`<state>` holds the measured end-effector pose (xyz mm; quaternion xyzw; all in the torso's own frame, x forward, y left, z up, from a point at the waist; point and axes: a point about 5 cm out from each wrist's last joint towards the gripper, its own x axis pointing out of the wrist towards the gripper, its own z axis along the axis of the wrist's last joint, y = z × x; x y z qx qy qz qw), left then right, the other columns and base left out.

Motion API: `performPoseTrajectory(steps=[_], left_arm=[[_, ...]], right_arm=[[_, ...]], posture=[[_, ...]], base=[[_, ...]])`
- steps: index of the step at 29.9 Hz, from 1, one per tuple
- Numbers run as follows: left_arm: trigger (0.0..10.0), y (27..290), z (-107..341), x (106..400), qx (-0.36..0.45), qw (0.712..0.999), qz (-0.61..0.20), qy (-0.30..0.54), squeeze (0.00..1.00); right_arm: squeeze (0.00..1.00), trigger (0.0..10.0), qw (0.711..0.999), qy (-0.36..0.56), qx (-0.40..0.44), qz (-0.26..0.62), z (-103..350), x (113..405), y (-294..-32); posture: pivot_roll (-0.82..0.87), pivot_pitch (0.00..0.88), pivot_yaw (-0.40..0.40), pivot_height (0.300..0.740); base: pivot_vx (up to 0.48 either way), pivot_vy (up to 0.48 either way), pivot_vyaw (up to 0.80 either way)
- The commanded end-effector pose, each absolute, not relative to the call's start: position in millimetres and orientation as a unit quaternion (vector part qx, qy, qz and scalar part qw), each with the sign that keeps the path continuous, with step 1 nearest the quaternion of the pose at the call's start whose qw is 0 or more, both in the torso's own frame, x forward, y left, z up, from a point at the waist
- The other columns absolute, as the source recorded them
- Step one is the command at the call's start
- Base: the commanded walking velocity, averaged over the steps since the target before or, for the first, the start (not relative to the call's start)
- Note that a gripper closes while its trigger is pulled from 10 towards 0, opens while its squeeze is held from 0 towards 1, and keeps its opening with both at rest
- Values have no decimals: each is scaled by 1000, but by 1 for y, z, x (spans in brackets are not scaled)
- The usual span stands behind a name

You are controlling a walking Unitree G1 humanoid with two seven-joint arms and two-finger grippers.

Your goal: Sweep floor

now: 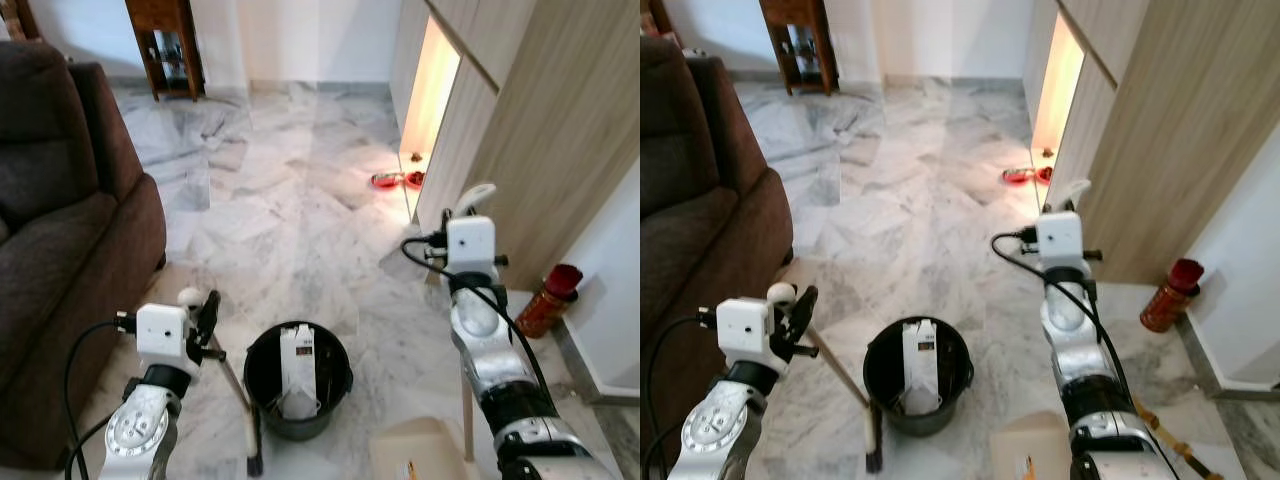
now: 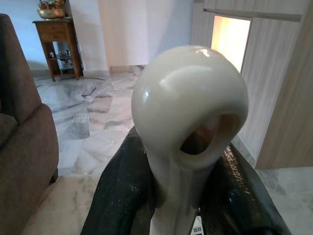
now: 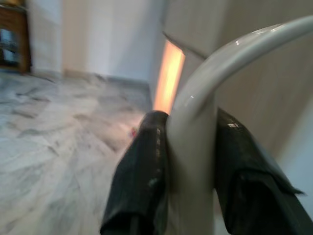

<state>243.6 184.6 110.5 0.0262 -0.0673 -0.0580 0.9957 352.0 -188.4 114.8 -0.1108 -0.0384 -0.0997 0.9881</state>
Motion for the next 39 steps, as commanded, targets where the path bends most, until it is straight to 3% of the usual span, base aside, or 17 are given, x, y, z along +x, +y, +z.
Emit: performPoseTrajectory(steps=[1,8,39], left_arm=[[10000,184,120,243,24,994,-59,-94,0],[10000,179,119,242,13,994,-62,-94,0],[10000,177,119,246,-3,995,-40,-95,0]], right_arm=[[0,10000,992,-44,-67,-102,116,353,-187],[0,10000,995,-28,10,-93,104,351,-186],[0,10000,997,-53,45,-39,113,360,-171]], posture=[[43,0,-5,740],[44,0,-1,740],[45,16,-3,740]], base=[[0,0,0],[0,0,0],[0,0,0]])
